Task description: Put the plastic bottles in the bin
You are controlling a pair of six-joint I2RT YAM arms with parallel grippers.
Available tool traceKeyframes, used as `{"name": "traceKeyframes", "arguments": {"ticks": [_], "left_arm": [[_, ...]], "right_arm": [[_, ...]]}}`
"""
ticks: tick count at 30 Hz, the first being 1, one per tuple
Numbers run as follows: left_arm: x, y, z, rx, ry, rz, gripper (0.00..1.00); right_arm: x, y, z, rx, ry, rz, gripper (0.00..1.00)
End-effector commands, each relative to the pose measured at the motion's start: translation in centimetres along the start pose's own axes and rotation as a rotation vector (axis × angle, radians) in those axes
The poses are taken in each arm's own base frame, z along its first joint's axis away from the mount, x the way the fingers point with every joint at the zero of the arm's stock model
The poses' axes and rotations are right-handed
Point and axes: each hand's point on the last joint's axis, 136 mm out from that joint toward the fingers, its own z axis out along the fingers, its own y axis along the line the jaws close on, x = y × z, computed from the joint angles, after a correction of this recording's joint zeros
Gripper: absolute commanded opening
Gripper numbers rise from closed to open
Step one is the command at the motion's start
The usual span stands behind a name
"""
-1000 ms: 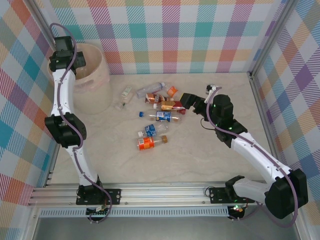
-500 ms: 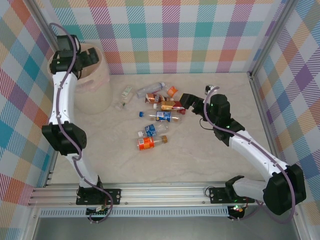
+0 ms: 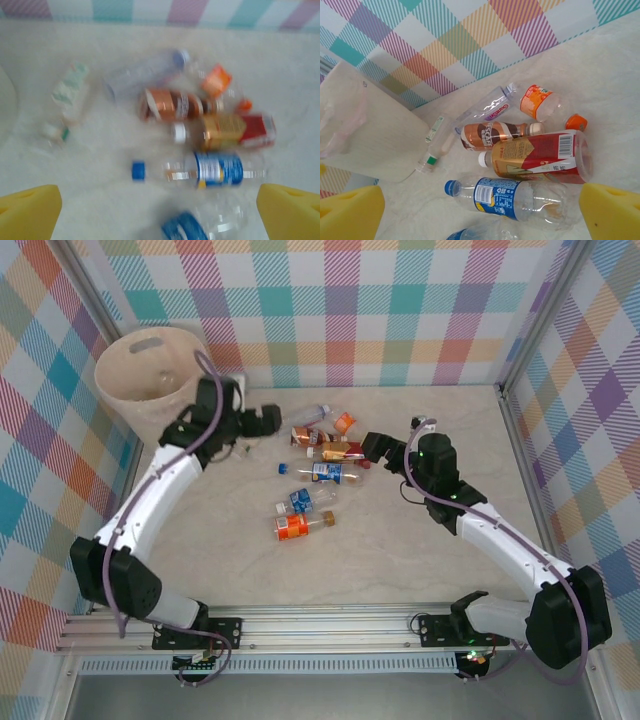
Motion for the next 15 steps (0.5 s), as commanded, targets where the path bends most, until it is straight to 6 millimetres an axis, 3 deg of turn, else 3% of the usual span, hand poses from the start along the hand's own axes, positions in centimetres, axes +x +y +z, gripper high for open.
{"name": "traceKeyframes", "arguments": {"ticks": [1,5,10,15], "left_arm": [[2.1,-1.8,-1.9,0.013,-0.044,0.063,1.00],[8.0,-4.9,-2.8,0.026,0.055,0.376,1.00],[14.7,-5.7,-1.7,-0.017,0.286,0.647,1.00],[18.2,-5.1,-0.3,-0.118,0.406,0.835,0.93]], "right_arm": [[-0.5,-0.4,0.0,0.012,-0.034,-0.048,1.00],[-0.3,-0.7,0.4,0.023,-0.029,-0.058,1.00],[-0.4,-0.9,0.6,0.033,-0.036,-0.070,1.00],[-0.8,-1.2,0.4,0.054,-0.049,-0.094,1.00]]}}
